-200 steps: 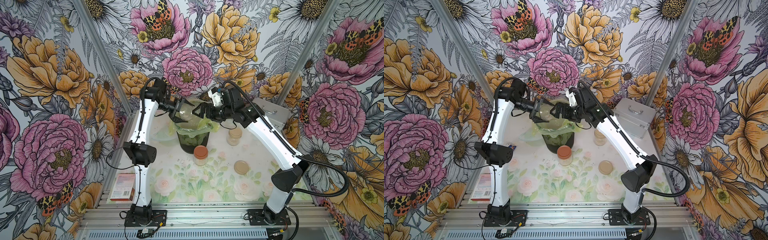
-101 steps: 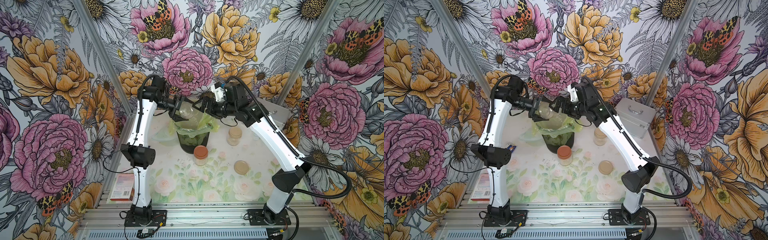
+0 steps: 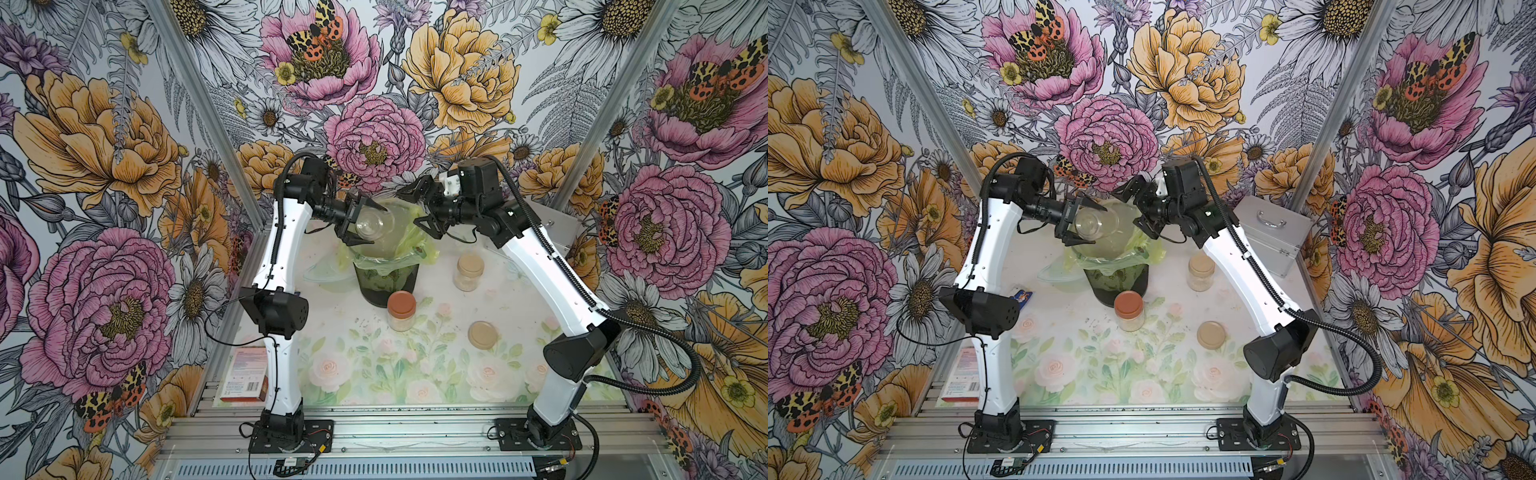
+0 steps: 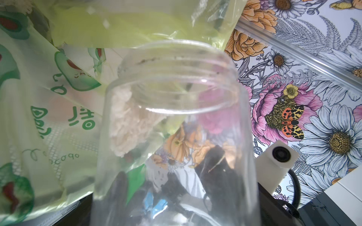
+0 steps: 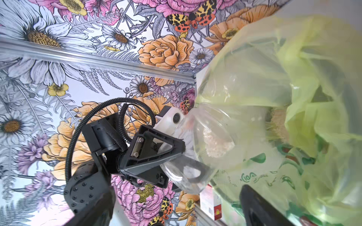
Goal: Empty moldy rice from jars
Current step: Adjust the trash bin at the center of the board.
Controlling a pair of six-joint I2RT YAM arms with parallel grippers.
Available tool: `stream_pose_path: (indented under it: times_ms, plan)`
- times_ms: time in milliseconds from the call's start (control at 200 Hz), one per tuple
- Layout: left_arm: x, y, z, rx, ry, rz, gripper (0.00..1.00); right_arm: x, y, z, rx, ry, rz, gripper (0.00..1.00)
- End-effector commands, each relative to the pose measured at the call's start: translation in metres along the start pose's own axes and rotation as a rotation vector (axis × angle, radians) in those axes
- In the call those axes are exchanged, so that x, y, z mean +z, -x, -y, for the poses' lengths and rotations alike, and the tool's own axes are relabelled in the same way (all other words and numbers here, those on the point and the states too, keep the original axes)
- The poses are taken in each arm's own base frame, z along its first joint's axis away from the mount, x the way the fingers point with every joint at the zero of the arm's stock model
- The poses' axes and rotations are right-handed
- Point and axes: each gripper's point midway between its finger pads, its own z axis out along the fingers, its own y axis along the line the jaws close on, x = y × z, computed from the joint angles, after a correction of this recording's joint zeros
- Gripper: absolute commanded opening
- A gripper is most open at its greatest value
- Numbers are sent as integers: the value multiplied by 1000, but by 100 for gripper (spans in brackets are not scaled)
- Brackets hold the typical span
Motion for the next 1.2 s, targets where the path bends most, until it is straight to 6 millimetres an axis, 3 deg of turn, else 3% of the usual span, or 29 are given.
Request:
stream_pose_path:
  times_ms: [0,75,150,255,440,530,635,776,901,1016,1196]
  plan:
    - [-20,-25,22,118,-78,6,0,17,-2,-7,228,79,-60,100]
    - [-21,-25,22,122,-82,4,0,22,-2,-14,306,120,-72,100]
    - [-23,-22,21,119,-85,6,0,18,6,-26,269,163,-45,100]
    - [-28,-19,21,117,-90,22,0,25,4,-1,322,125,-66,99]
    - [-33,-24,23,109,-103,16,0,26,4,-2,148,141,-55,100]
    - [-31,-30,23,123,-115,-19,0,19,5,-11,-58,159,-52,100]
    - [-29,-25,1,30,-84,-41,0,10,4,-3,-318,124,-26,99]
    - [-35,-38,21,45,-135,-68,0,0,-1,17,-645,25,15,100]
    - [-36,-42,24,15,-151,-94,0,-5,-5,24,-932,-65,86,100]
    - [-34,-44,20,-14,-147,-115,0,5,-14,37,-1197,-173,107,100]
    - [-36,-43,29,-26,-169,-131,0,14,-13,33,-1446,-167,223,100]
